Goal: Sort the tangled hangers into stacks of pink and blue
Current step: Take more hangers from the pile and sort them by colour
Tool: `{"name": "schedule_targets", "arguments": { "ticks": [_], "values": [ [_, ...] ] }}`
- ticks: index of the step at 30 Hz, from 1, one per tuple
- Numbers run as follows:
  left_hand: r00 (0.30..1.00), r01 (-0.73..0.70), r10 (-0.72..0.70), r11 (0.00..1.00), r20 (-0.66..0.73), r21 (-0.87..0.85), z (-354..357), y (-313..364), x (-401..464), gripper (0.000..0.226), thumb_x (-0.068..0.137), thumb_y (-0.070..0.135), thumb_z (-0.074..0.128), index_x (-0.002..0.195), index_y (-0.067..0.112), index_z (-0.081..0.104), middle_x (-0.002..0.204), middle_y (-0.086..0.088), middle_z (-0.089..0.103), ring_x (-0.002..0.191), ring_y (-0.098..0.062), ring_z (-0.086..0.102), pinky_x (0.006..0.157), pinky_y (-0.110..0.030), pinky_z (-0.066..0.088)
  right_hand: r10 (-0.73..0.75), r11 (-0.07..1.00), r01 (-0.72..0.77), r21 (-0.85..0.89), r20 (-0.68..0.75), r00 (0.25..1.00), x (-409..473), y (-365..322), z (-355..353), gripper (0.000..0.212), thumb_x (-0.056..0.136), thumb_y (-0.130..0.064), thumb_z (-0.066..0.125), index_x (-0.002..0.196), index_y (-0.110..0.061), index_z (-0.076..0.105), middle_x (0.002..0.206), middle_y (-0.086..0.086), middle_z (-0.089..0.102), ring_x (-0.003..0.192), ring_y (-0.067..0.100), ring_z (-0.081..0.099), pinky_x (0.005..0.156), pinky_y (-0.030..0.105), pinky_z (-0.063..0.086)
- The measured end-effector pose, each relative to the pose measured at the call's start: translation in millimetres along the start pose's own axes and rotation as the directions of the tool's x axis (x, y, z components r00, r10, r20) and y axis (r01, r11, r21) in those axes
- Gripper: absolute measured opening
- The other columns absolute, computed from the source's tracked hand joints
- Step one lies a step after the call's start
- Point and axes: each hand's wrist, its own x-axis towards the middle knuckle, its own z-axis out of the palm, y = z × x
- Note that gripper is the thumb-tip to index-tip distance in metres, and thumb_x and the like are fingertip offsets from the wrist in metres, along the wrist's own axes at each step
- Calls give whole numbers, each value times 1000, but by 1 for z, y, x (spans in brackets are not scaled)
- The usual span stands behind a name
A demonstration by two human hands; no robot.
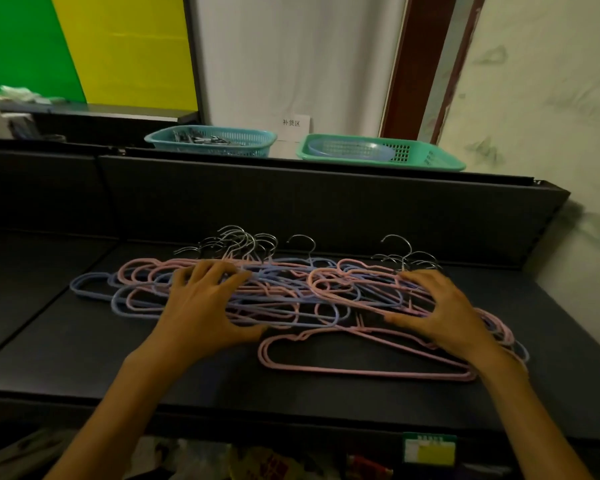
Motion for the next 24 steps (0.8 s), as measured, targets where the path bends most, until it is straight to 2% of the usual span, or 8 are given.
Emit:
{"name": "schedule_targets", "arguments": {
  "ticks": [2, 4, 7, 12, 15, 24],
  "values": [
    [998, 58, -58, 998, -5, 4, -4, -7, -12, 93, 59, 84, 40, 129, 25, 55, 126, -4, 55, 119, -30, 46, 97, -53, 33, -46, 999, 46, -1, -28, 999, -1, -8, 1, 95, 54, -74, 61, 136, -31, 41, 139, -2, 37, 128, 18, 36, 106, 43, 37],
    [992, 127, -127, 992, -16, 12, -9, -14, -25, 94, 58, 83, 39, 133, 27, 52, 129, -4, 53, 122, -30, 43, 99, -53, 31, -96, 995, 96, -2, -57, 994, -1, -16, 4, 92, 56, -68, 63, 136, -29, 41, 139, 0, 38, 127, 18, 36, 105, 36, 32],
    [980, 197, -194, 978, -45, 64, -14, -25, -43, 92, 60, 82, 40, 132, 27, 53, 127, -5, 55, 119, -32, 44, 95, -54, 35, -157, 988, 157, -7, -91, 983, 2, -30, 14, 87, 60, -64, 65, 136, -27, 42, 139, 2, 40, 126, 17, 36, 100, 30, 29],
    [964, 258, -252, 963, -81, 81, -20, -43, -68, 88, 61, 80, 41, 129, 25, 55, 124, -6, 56, 115, -33, 48, 92, -54, 38, -233, 972, 233, -14, -110, 966, 5, -60, 36, 82, 66, -55, 74, 137, -26, 41, 140, 2, 40, 128, 19, 36, 104, 33, 30],
    [951, 303, -296, 950, -92, 72, -22, -66, -87, 90, 62, 81, 41, 132, 25, 54, 126, -4, 54, 118, -28, 43, 95, -50, 35, -276, 961, 274, -29, -82, 958, 9, -88, 52, 85, 66, -57, 72, 138, -25, 41, 141, 1, 39, 130, 18, 35, 107, 35, 31],
    [917, 393, -385, 917, -107, 67, -51, -189, -157, 94, 61, 84, 41, 136, 27, 48, 129, 2, 48, 121, -22, 39, 99, -45, 31, -376, 927, 376, -13, -93, 922, 21, -211, 125, 84, 66, -61, 72, 136, -25, 42, 138, -1, 42, 127, 18, 39, 106, 36, 33]
  ]
}}
